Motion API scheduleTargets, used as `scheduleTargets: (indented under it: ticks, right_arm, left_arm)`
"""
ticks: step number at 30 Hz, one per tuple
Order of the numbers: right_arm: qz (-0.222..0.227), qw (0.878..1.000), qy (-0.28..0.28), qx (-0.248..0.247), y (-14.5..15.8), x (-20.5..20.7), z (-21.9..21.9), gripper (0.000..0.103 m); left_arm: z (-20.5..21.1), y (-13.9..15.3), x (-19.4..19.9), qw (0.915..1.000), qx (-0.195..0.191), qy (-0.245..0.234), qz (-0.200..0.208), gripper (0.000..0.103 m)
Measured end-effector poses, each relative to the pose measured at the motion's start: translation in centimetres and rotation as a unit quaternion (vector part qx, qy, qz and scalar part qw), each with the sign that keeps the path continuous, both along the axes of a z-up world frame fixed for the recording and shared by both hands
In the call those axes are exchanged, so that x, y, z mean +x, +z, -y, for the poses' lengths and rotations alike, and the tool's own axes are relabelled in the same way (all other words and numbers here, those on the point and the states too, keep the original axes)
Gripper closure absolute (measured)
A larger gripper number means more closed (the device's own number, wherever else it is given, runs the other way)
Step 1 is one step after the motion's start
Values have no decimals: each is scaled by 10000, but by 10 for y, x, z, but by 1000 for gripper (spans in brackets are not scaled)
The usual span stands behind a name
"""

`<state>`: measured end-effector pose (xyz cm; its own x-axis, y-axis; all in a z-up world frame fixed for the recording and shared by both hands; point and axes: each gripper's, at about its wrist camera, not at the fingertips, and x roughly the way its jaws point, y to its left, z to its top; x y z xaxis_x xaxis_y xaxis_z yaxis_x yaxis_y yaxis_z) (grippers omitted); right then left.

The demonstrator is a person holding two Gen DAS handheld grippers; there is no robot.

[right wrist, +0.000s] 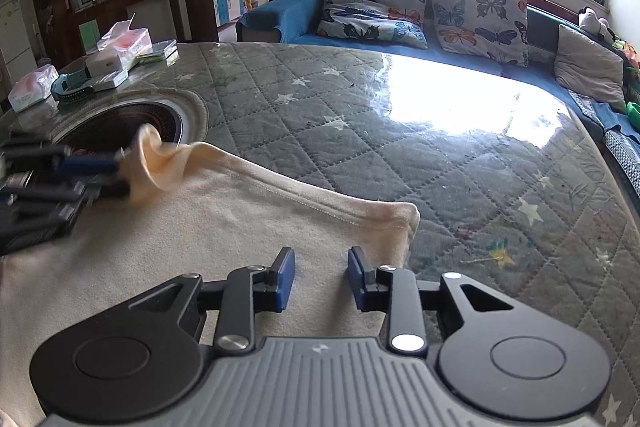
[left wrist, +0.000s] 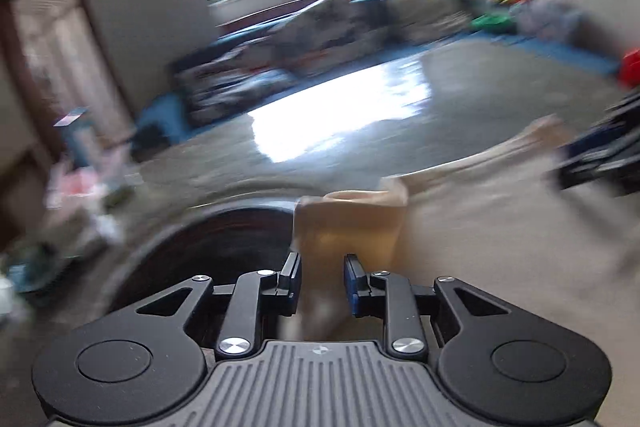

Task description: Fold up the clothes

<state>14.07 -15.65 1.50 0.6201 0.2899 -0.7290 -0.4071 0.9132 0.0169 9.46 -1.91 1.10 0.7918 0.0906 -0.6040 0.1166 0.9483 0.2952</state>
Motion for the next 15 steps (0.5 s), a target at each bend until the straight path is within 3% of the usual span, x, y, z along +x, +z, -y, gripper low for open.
scheduleTargets:
  ticks: [4,8,15]
  right_arm:
    - [3,10000,-6,-3,0,1,0,71]
    - [17,10000,-34,31,-1,2,2,68]
    - [15,9999,-153,57,-1,9,2,67]
  left_arm:
    - [-21,4,9,9988,-251,421,-9,63]
    - [-42,8,18,9953,-501,834,-21,62]
    - [-46,12,26,9943,-648,819,-201,61]
